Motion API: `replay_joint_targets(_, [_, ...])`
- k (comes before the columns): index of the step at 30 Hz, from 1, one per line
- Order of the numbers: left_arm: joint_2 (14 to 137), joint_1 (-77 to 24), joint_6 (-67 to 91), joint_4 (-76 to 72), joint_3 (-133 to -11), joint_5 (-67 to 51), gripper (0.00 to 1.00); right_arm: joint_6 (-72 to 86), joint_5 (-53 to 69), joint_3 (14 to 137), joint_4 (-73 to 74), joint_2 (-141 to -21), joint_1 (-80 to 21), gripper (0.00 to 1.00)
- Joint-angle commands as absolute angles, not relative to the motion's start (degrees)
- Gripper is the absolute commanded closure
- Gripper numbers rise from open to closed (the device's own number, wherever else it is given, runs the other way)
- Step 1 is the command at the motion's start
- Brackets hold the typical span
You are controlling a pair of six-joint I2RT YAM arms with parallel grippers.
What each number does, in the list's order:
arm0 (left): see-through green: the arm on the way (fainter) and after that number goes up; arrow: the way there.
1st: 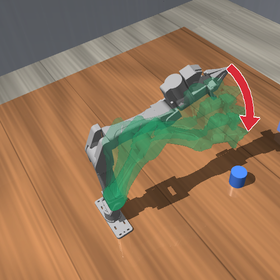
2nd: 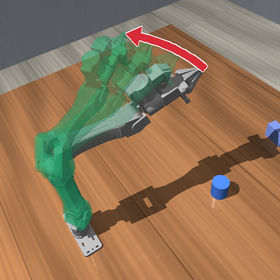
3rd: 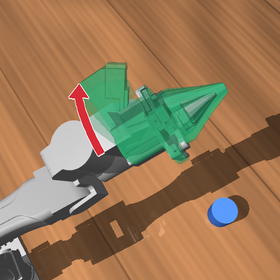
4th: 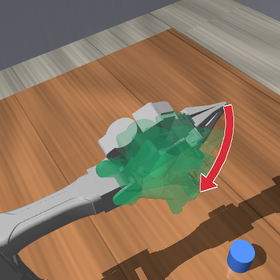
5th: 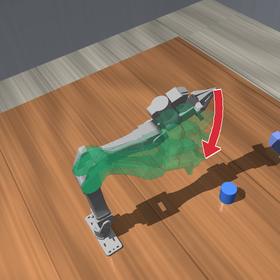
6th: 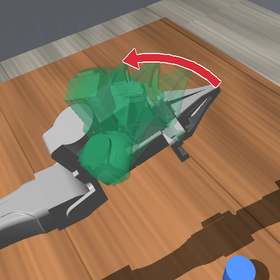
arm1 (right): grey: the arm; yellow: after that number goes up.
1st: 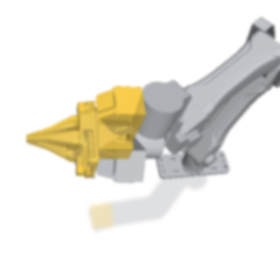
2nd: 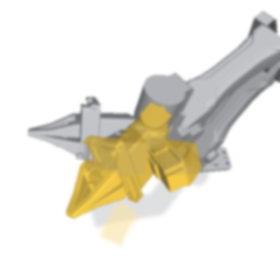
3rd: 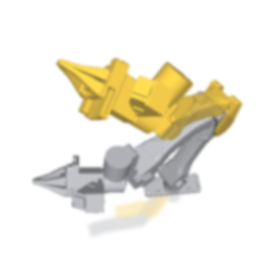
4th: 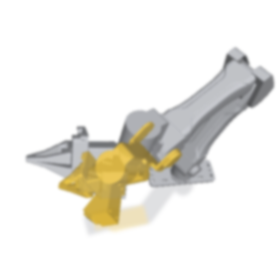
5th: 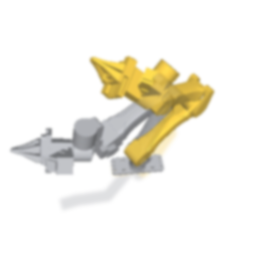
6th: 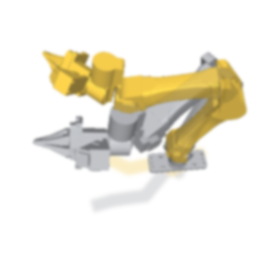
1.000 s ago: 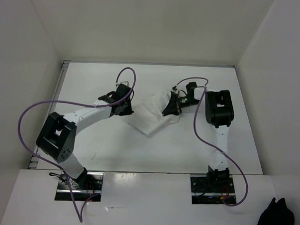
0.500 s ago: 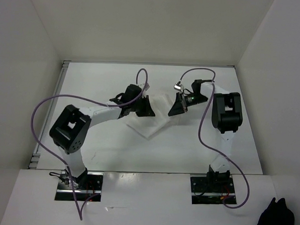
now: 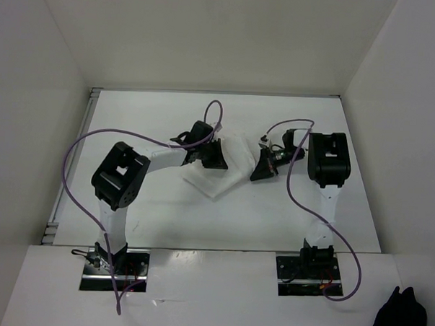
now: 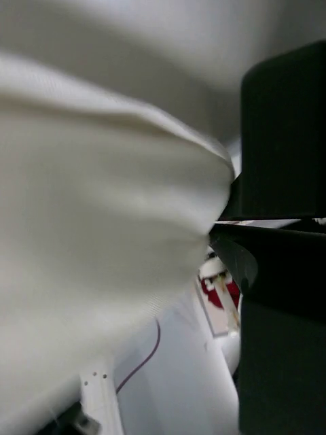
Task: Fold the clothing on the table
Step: Fold the skirt
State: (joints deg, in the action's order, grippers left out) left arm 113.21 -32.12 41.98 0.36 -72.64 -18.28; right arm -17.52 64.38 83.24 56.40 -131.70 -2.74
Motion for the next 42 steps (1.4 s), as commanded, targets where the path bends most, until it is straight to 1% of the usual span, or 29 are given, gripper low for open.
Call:
replay_joint_targets(1, [110.84,-31.90,40.43,2.02,-73.92,-15.30,0.95,-22.91,67.48,82.18,53.51,-122.10,-3.16,0.92])
replay_joint_targets(4, [105.32,-31.90,38.50,3.24,-73.39,-12.49,0.94,-31.53,72.32,84.45,59.49,-114.54,-2.55,0.92])
replay_joint_targets(7, [102.40,-31.90,37.88,4.83,-74.61,-10.63,0.92,-31.83,74.79,88.58,61.61,-112.85,-2.55,0.92])
replay_joint_targets(9, [102.39,-31.90,36.74,5.62,-75.14,-9.15,0.92,-27.71,74.79,90.87,59.77,-114.60,-2.55,0.92])
replay_joint_targets(12, [103.00,-31.29,36.74,7.02,-75.15,-8.62,0.91,-25.95,74.01,94.56,58.90,-119.87,-4.83,0.92])
replay_joint_targets(13, [103.70,-31.29,36.74,7.81,-75.15,-8.61,0.91,-20.10,72.09,94.57,56.54,-121.71,-5.44,0.92])
replay_joint_targets(14, [103.71,-31.29,36.74,7.82,-75.15,-7.92,0.91,-16.39,70.77,93.18,49.90,-122.25,-5.97,0.96])
replay_joint_targets(16, [104.24,-31.29,36.74,8.35,-74.01,-7.39,0.91,-10.22,68.30,90.89,44.32,-122.86,-6.68,0.97])
replay_joint_targets(19, [104.24,-30.59,38.14,8.35,-71.38,-7.38,0.91,-9.67,65.40,89.47,41.92,-127.15,-7.38,1.00])
replay_joint_targets(23, [104.24,-29.27,39.81,7.82,-66.80,-7.38,0.91,-11.07,63.82,90.09,43.68,-131.74,-6.86,1.00])
replay_joint_targets(25, [105.64,-28.75,39.81,7.82,-65.57,-7.38,0.91,-9.67,62.59,88.34,41.33,-132.28,-6.86,1.00])
replay_joint_targets(28, [108.01,-28.74,39.81,8.35,-65.57,-7.38,0.91,-7.38,59.24,86.05,37.63,-130.87,-6.86,1.00])
replay_joint_targets(32, [113.36,-28.21,39.29,9.57,-68.55,-7.38,0.92,-4.32,55.99,83.59,33.76,-127.45,-8.00,1.00])
replay_joint_targets(34, [115.13,-27.60,39.29,10.20,-71.01,-7.38,0.92,-2.99,52.75,81.31,30.78,-124.90,-8.00,1.00])
replay_joint_targets(37, [118.03,-26.46,37.97,11.51,-74.60,-6.86,0.92,-2.99,51.15,79.98,30.23,-122.26,-9.05,1.00])
replay_joint_targets(41, [119.71,-24.18,36.74,12.83,-77.51,-5.54,0.92,-3.60,49.23,77.88,30.23,-118.40,-9.76,0.93])
replay_joint_targets(42, [119.71,-23.30,36.04,12.83,-78.22,-5.02,0.92,-3.60,49.22,77.18,29.71,-116.56,-10.28,0.93])
